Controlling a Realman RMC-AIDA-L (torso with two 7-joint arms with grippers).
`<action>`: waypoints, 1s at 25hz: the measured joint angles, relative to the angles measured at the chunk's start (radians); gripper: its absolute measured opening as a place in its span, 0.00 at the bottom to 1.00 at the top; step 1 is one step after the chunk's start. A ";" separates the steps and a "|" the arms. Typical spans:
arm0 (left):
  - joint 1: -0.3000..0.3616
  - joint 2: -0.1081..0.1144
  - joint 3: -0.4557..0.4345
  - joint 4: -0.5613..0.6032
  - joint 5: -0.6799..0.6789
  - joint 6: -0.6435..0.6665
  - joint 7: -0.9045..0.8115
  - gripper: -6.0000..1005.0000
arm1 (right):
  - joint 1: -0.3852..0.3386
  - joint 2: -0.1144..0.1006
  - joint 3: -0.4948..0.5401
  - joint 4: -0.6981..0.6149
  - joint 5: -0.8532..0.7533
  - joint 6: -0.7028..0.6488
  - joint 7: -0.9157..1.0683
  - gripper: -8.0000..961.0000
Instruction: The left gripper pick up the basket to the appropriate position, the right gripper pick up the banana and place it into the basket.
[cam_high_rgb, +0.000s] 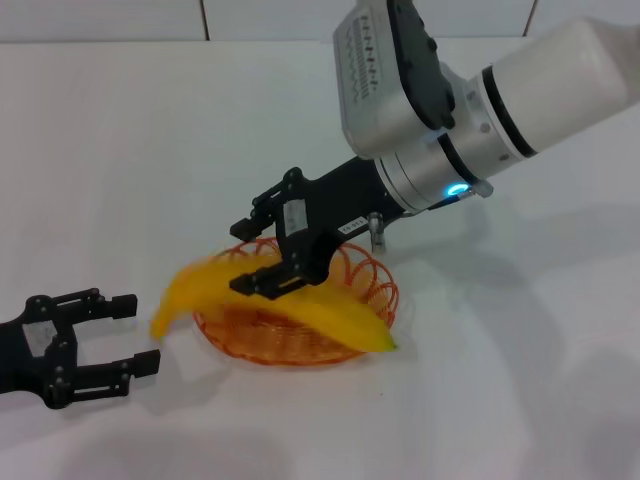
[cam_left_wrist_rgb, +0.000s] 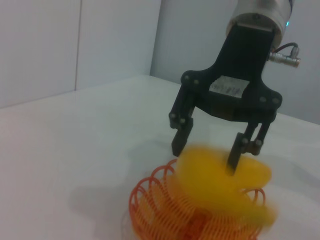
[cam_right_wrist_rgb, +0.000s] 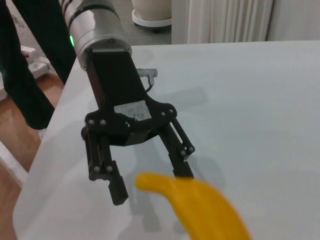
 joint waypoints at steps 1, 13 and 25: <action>0.000 0.000 0.000 0.000 0.000 0.000 -0.001 0.79 | -0.002 0.000 0.001 0.002 0.000 0.000 -0.006 0.54; -0.001 -0.002 0.000 0.001 0.000 0.001 -0.003 0.79 | -0.005 -0.003 0.015 0.016 0.002 -0.005 -0.020 0.81; 0.005 0.004 0.000 0.001 -0.010 0.006 0.000 0.79 | -0.274 -0.014 0.458 -0.162 -0.040 -0.353 -0.219 0.80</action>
